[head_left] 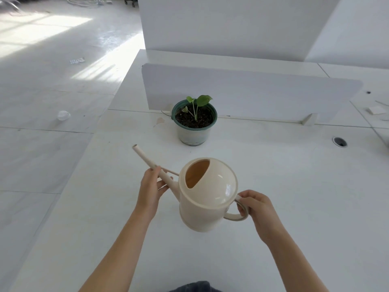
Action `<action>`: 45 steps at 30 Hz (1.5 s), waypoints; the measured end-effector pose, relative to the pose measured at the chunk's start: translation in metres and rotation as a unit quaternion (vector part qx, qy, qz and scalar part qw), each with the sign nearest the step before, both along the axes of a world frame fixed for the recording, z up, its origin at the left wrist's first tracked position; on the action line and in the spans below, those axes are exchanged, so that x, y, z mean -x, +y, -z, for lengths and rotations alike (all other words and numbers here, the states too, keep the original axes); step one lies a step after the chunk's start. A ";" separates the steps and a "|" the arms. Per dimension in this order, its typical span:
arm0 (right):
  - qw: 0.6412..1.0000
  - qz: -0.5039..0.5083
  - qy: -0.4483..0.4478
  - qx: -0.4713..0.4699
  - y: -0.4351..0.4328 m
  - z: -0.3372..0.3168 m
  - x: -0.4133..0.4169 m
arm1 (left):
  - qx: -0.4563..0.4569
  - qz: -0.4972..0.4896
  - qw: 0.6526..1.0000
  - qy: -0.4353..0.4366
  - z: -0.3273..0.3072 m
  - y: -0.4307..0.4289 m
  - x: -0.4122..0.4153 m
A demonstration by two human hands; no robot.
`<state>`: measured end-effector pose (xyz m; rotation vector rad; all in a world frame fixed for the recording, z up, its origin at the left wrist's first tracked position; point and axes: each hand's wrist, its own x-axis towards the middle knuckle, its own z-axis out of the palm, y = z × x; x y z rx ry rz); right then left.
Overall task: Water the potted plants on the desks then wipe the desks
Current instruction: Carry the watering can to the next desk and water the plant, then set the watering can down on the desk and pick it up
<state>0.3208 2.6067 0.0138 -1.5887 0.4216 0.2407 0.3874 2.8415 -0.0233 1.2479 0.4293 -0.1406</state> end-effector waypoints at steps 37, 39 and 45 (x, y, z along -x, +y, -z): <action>0.996 -0.078 -0.004 0.030 0.047 0.034 -0.005 | -0.172 -0.033 0.980 0.090 0.008 0.084 0.086; 0.997 -0.060 -0.025 0.034 0.040 0.027 -0.019 | -0.221 -0.007 0.969 0.112 -0.006 0.090 0.085; 0.996 -0.024 -0.077 0.035 0.028 0.004 -0.083 | -0.246 0.019 0.969 0.019 -0.057 0.070 0.024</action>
